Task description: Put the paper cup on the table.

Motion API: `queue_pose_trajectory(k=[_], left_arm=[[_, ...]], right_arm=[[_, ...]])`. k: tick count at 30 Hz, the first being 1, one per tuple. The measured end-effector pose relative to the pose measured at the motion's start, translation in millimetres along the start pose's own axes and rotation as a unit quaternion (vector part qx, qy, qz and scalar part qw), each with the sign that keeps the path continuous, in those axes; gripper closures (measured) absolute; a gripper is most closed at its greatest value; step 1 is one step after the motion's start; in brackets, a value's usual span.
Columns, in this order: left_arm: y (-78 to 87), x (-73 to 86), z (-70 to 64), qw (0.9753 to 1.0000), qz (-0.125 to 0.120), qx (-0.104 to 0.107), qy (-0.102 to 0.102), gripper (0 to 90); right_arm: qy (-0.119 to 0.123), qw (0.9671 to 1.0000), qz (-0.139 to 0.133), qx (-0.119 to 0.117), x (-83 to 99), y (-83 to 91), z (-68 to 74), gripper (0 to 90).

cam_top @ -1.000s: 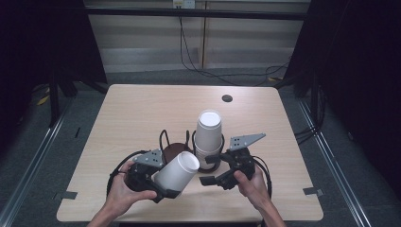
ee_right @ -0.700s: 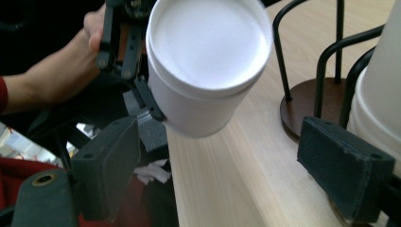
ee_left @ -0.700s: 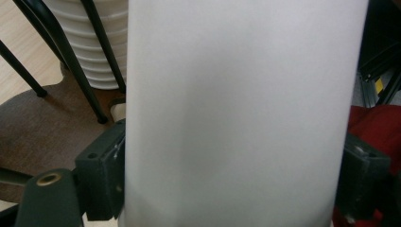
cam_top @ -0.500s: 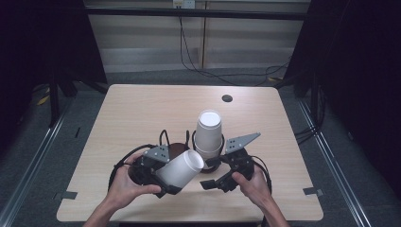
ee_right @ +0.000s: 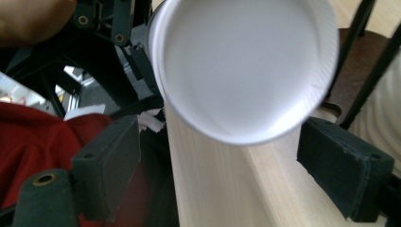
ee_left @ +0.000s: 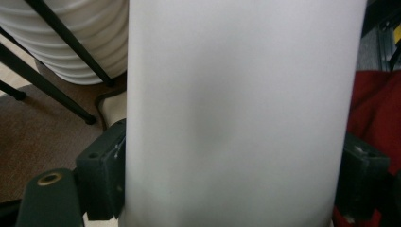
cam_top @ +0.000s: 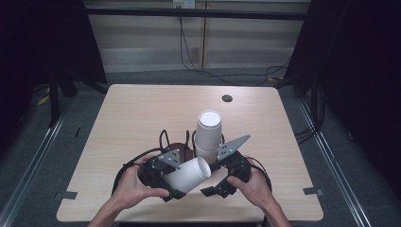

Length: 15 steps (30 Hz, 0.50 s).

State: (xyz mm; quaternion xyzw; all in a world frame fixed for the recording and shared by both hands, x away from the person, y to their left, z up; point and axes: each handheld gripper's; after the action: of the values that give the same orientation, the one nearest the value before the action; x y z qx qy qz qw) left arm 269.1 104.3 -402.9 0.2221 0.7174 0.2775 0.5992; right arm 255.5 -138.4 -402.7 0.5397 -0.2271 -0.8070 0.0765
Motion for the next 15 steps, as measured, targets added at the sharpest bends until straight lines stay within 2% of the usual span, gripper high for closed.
queue_pose_trajectory(k=[5,6,10,11,13,14,15], left_arm=[[-1.1,-4.9,1.4,0.9997,0.024,0.002,-0.007,16.8],[1.2,-7.4,2.0,0.9995,0.027,0.001,-0.014,17.0],[2.5,-8.6,-0.7,0.9994,0.026,0.011,-0.022,17.1],[-1.5,-8.1,-5.2,0.9984,0.042,0.017,-0.034,17.1],[-2.7,-8.0,-6.9,0.9982,0.045,0.014,-0.037,17.1],[-4.5,-7.5,-8.9,0.9981,0.049,0.007,-0.037,17.1],[-4.5,-7.5,-8.9,0.9981,0.049,0.007,-0.037,17.1]], right_arm=[[0.011,0.9997,0.022,0.001,-4.4,-3.1,2.2,14.3],[0.026,0.9989,0.038,-0.003,-5.8,-4.8,4.5,14.5],[0.026,0.9986,0.047,-0.001,-5.6,-4.8,4.7,14.5],[0.024,0.9981,0.057,0.001,-5.8,-5.6,3.5,14.5],[0.026,0.9978,0.06,0.002,-6.5,-6.6,2.8,14.5],[0.029,0.9977,0.061,-0.008,-8.2,-9.8,3.1,14.4],[0.029,0.9977,0.061,-0.008,-8.2,-9.8,3.1,14.4]])
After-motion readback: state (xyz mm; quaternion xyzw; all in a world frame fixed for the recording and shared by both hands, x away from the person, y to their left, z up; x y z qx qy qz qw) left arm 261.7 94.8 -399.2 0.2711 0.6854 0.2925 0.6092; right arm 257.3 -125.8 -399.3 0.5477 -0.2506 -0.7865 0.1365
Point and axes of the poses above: each handheld gripper's, and its own axes: y roughly backward along the jaws, x roughly out of its underside, z roughly to its left, and after that the axes turned 13 degrees about -z, right-handed
